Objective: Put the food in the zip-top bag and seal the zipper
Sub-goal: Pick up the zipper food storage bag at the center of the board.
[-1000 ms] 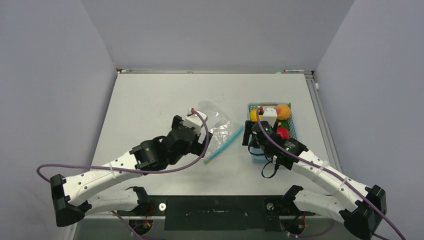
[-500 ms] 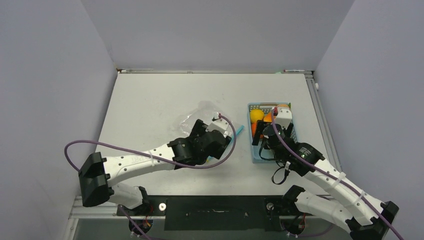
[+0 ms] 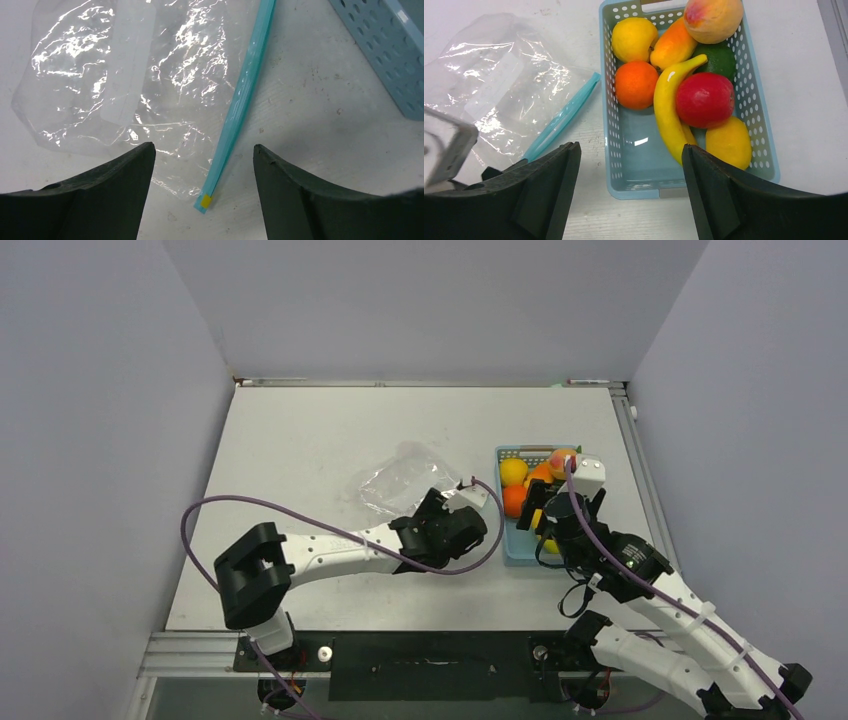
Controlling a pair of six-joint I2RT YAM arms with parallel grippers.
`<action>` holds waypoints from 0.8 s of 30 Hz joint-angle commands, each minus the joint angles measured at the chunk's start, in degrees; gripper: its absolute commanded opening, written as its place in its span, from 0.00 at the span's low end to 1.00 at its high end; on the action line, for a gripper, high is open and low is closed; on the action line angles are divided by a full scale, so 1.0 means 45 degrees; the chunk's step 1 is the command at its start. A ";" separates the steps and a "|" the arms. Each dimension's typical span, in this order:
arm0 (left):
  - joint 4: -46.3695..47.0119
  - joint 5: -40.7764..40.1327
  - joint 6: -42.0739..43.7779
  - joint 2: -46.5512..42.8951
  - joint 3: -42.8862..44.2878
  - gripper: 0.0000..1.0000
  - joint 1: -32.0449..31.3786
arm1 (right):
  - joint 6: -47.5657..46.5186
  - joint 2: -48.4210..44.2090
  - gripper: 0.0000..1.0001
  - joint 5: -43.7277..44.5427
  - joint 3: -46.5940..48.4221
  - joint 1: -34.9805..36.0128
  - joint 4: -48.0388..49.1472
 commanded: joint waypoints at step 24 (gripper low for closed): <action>0.1481 -0.1344 -0.0035 0.3460 0.1741 0.42 0.0289 | 0.0149 -0.0365 0.75 0.0276 0.0298 0.0083 -0.0156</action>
